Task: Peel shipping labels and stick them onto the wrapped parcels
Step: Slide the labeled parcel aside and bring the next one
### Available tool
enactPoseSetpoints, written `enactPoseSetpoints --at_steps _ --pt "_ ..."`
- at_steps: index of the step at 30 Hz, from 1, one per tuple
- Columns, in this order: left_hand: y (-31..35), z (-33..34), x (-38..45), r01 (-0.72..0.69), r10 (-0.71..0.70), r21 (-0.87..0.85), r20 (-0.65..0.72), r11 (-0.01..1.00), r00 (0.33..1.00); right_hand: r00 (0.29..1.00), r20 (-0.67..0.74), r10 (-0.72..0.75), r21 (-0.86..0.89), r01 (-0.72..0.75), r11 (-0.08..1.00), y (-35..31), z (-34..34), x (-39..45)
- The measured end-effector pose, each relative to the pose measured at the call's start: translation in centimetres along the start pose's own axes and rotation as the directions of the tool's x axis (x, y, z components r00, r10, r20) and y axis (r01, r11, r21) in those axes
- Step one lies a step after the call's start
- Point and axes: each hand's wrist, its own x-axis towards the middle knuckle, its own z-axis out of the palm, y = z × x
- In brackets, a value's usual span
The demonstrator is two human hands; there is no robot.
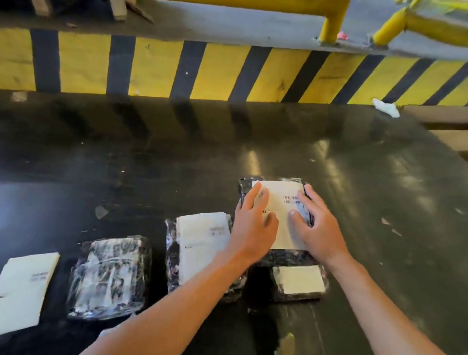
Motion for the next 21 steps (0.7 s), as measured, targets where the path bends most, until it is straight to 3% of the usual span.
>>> enactPoseSetpoints --at_steps 4,9,17,21 --pt "1.0 6.4 -0.1 0.048 -0.047 -0.007 0.058 0.999 0.997 0.997 0.05 0.062 0.003 -0.063 0.998 5.9 -2.8 -0.2" --pt "-1.1 10.9 -1.7 0.166 -0.167 0.012 0.095 0.986 0.981 0.985 0.142 0.093 0.0 -0.094 0.996 11.3 -1.6 -0.8" --pt "-2.5 12.7 -1.9 0.194 -0.197 0.056 0.057 0.979 0.979 0.985 0.152 0.087 0.068 -0.098 0.993 13.8 0.0 -0.8" --pt "-2.9 13.0 -2.3 0.173 -0.176 0.064 0.046 0.983 0.983 0.981 0.174 0.092 0.017 -0.096 0.995 13.8 0.1 -1.2"
